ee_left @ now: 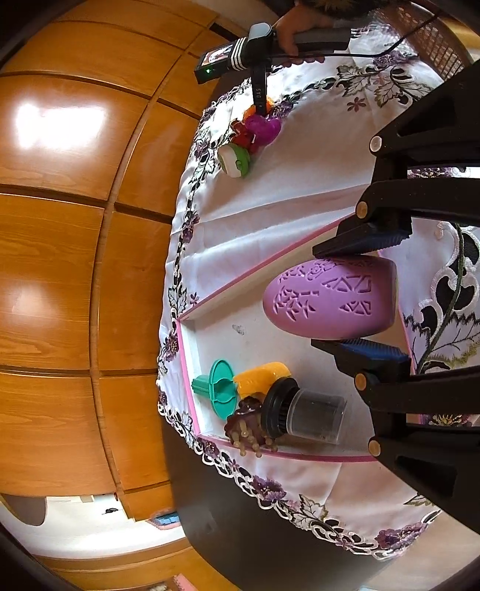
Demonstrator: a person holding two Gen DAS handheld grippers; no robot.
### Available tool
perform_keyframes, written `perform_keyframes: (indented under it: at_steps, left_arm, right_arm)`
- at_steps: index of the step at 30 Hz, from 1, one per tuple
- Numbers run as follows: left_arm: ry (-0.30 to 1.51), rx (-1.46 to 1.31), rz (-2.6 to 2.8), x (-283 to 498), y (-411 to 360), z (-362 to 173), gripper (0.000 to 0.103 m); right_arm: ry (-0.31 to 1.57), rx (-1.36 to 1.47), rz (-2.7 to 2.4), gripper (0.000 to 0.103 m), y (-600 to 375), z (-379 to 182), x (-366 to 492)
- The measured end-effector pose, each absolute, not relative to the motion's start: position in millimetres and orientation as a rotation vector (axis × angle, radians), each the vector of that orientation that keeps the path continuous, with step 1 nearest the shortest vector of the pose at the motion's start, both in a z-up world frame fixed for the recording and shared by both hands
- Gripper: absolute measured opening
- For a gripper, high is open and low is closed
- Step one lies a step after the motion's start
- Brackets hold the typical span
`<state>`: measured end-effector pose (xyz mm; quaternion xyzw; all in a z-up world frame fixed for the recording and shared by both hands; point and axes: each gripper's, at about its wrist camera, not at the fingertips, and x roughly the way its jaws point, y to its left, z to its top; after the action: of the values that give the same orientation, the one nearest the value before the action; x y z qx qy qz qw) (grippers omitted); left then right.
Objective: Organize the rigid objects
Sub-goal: 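Grasp the orange interlocking blocks with the right gripper while the left gripper holds the egg, then lower the lilac egg into the tray and open the left gripper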
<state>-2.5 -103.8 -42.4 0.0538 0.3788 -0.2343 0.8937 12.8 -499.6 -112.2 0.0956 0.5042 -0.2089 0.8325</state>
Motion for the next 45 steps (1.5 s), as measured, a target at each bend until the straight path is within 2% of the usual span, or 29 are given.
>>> perform_keyframes:
  at_steps: [25, 34, 45]
  left_arm:
    - [0.789, 0.099, -0.457, 2, -89, -42, 0.041]
    - [0.925, 0.018, -0.487, 48, -85, -62, 0.041]
    - [0.932, -0.019, -0.473, 128, -97, -66, 0.041]
  right_arm:
    - [1.067, 0.014, -0.457, 0.023, -479, -115, 13]
    - [1.072, -0.065, -0.467, 0.023, -471, -115, 15]
    - [1.079, -0.074, -0.469, 0.023, -470, -115, 16]
